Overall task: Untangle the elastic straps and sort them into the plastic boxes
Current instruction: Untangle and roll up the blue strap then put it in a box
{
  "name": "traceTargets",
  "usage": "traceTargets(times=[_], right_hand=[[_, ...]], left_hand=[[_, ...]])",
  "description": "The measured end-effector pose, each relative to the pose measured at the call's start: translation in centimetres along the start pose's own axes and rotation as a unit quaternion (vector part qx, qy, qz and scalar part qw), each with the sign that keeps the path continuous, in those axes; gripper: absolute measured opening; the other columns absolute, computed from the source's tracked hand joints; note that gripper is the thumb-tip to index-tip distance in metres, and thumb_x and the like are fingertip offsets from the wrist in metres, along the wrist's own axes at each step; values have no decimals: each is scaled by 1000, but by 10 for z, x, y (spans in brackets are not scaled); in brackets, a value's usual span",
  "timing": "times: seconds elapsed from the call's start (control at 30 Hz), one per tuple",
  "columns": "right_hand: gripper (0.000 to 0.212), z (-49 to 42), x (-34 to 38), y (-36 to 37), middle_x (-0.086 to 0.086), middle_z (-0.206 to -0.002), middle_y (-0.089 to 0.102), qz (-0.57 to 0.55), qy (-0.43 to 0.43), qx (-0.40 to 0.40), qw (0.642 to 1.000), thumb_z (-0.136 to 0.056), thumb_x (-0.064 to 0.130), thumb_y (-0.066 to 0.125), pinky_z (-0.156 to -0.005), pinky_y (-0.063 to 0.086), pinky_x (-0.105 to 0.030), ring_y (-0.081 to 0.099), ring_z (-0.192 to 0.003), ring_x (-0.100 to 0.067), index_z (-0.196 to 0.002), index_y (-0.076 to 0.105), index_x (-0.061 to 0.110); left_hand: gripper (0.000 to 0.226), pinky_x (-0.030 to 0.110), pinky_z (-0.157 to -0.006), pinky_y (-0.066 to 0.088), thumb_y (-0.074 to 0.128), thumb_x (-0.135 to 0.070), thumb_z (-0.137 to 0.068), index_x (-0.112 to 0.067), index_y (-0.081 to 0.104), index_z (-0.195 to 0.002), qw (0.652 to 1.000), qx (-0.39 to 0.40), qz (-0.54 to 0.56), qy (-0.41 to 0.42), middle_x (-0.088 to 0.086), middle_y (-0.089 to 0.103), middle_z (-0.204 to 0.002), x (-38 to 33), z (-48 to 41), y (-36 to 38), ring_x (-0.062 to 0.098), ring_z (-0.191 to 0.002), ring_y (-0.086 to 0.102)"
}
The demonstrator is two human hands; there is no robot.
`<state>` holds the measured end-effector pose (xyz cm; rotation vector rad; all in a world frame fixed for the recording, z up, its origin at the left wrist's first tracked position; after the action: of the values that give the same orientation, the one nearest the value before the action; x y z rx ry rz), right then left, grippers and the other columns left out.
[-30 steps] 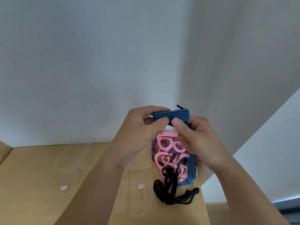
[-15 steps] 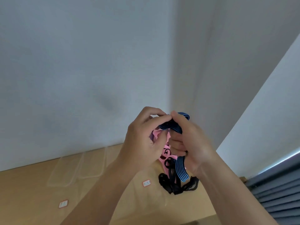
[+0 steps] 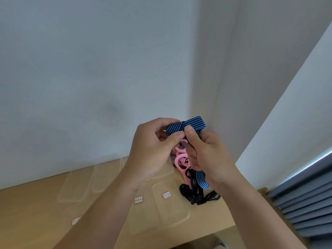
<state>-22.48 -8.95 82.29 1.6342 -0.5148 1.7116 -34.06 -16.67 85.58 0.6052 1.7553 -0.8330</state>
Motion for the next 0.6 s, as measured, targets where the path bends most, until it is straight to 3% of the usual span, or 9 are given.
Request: traceTargets(times=[0.07, 0.13, 0.23, 0.37, 0.43, 0.5, 0.6], right_hand=[[44, 3, -6, 1, 8, -47, 27, -15, 25, -30, 999, -103, 38, 52, -37, 21, -18, 21, -37, -7, -67, 54, 12], [48, 7, -13, 6, 7, -49, 25, -42, 64, -33, 996, -103, 44, 51, -37, 20, -19, 20, -39, -8, -67, 64, 16], [53, 10, -17, 9, 5, -54, 25, -75, 126, -30, 989, -99, 55, 52, -36, 20, -20, 19, -42, -9, -70, 67, 14], [60, 10, -18, 5, 4, -55, 25, -85, 142, -31, 986, -99, 50, 56, -35, 20, -20, 19, -43, -10, -46, 59, 23], [47, 9, -17, 6, 3, -56, 23, -71, 124, -27, 989, -100, 41, 55, -36, 18, -21, 17, -44, -10, -64, 56, 12], [30, 8, -15, 5, 2, -56, 22, -57, 100, -31, 993, -99, 31, 54, -40, 14, -22, 16, -46, -11, -76, 49, 12], [33, 8, -8, 3, 0, -55, 25, -34, 62, -31, 997, -99, 19, 51, -40, 16, -23, 18, -44, -12, -68, 41, 17]], left_hand=[[25, 31, -77, 61, 80, -15, -82, -25, 75, -105, 994, -60, -58, 71, -11, 76, -88, -7, 5, -3, 8, -81, 73], [27, 35, -75, 60, 80, 0, -82, -15, 75, -104, 976, -100, -112, 160, -5, 72, -90, -15, 12, -4, 9, -82, 71], [24, 37, -71, 57, 76, 11, -81, -3, 74, -100, 938, -129, -175, 272, 6, 69, -93, -20, 25, -2, 18, -85, 67], [24, 32, -77, 55, 71, 16, -78, 2, 75, -97, 891, -142, -242, 358, 13, 70, -99, -20, 40, 1, 30, -89, 68], [24, 32, -79, 55, 74, 14, -78, 1, 75, -98, 901, -118, -229, 350, 11, 70, -104, -17, 38, -2, 28, -93, 69], [19, 30, -82, 57, 75, 1, -82, -2, 75, -100, 928, -68, -172, 323, 7, 69, -108, -14, 34, -3, 21, -99, 69], [21, 31, -82, 60, 74, -27, -85, -15, 72, -103, 988, -8, -10, 154, -3, 71, -108, 0, 25, -3, 18, -102, 71]])
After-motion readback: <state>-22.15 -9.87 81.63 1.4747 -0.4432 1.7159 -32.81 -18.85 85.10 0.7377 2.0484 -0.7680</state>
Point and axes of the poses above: each hand's wrist, its own z-axis away from the middle knuckle, its own y-axis out of the palm, x = y × z, the point moved 8 cm from there along -z, towards the middle knuckle
